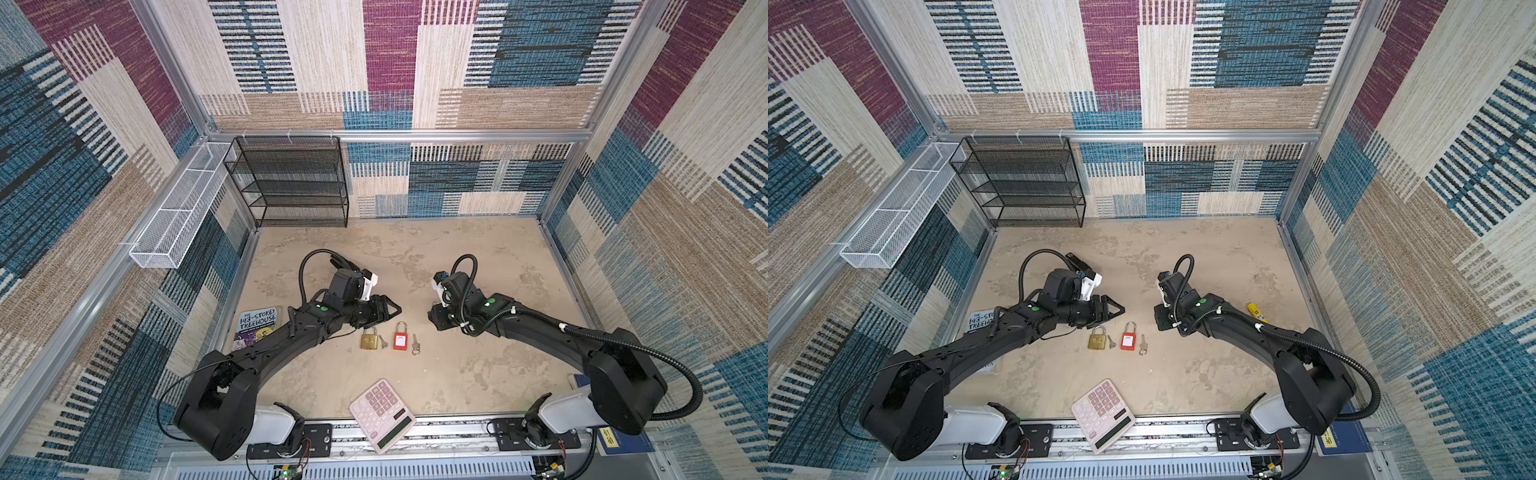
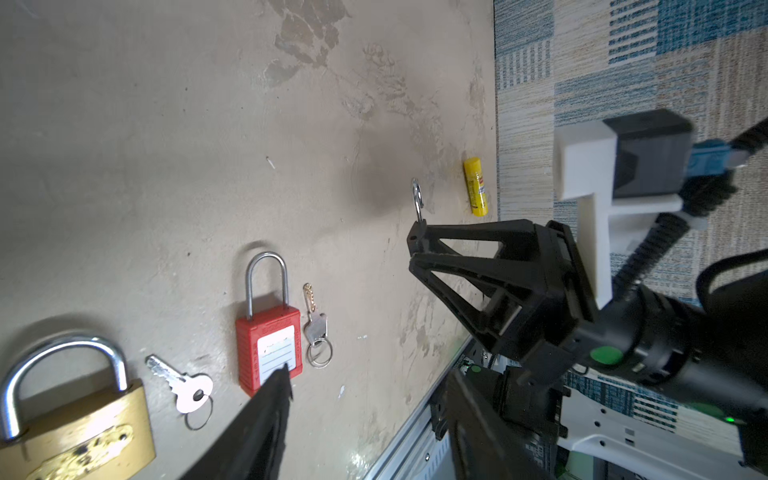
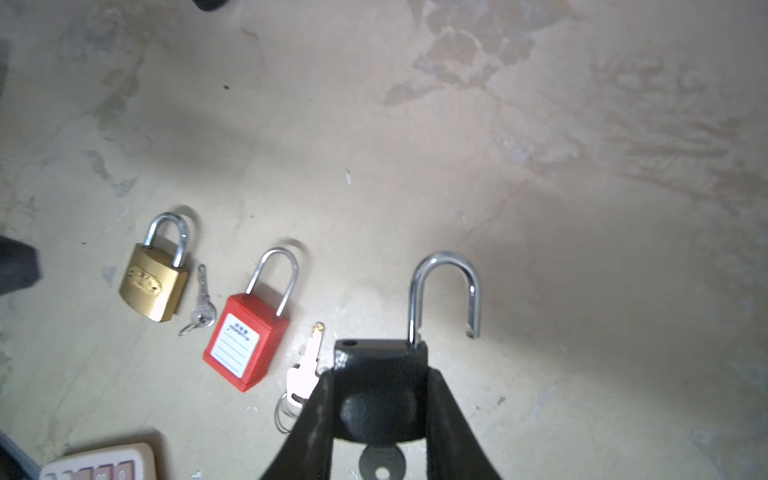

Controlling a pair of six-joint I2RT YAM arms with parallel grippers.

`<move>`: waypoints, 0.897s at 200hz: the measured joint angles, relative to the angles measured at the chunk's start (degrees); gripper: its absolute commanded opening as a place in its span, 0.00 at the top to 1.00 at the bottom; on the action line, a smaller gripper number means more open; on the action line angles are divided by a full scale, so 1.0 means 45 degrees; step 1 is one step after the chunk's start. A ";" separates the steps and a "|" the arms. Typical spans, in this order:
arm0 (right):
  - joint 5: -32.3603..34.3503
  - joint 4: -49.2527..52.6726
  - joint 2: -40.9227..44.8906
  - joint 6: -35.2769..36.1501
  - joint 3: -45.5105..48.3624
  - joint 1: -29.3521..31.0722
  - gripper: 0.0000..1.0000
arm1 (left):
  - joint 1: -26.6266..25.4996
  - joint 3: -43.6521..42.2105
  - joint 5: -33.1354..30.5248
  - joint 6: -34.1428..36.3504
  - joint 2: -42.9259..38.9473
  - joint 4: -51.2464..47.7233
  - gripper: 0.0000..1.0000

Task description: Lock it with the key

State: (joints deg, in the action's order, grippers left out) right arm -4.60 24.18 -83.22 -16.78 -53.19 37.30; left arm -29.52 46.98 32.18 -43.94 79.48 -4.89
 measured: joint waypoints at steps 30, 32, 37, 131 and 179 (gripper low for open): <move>-0.0709 -0.0175 -0.0053 0.0869 -0.0631 0.0039 0.75 | 0.0102 0.0389 0.0379 -0.0306 0.0325 0.0374 0.42; -0.0753 -0.0185 -0.0053 0.0928 -0.0661 0.0044 0.76 | 0.0112 0.0408 0.0393 -0.0316 0.0335 0.0393 0.41; -0.0874 -0.0233 -0.0053 0.1064 -0.0714 0.0053 0.75 | 0.0117 0.0452 0.0457 -0.0355 0.0379 0.0447 0.42; -0.1987 -0.0515 -0.0087 0.2477 -0.1311 0.0971 0.74 | 0.0146 0.0869 0.0928 -0.0588 0.0976 0.0695 0.50; -0.2074 -0.0549 -0.0243 0.2637 -0.1530 0.1297 0.74 | 0.0146 0.0894 0.0937 -0.0612 0.0976 0.0753 0.60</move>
State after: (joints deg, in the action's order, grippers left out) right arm -13.93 21.71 -84.31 -4.91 -60.07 43.13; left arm -28.86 51.00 36.40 -46.70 83.88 -1.50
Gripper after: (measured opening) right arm 0.322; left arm 0.419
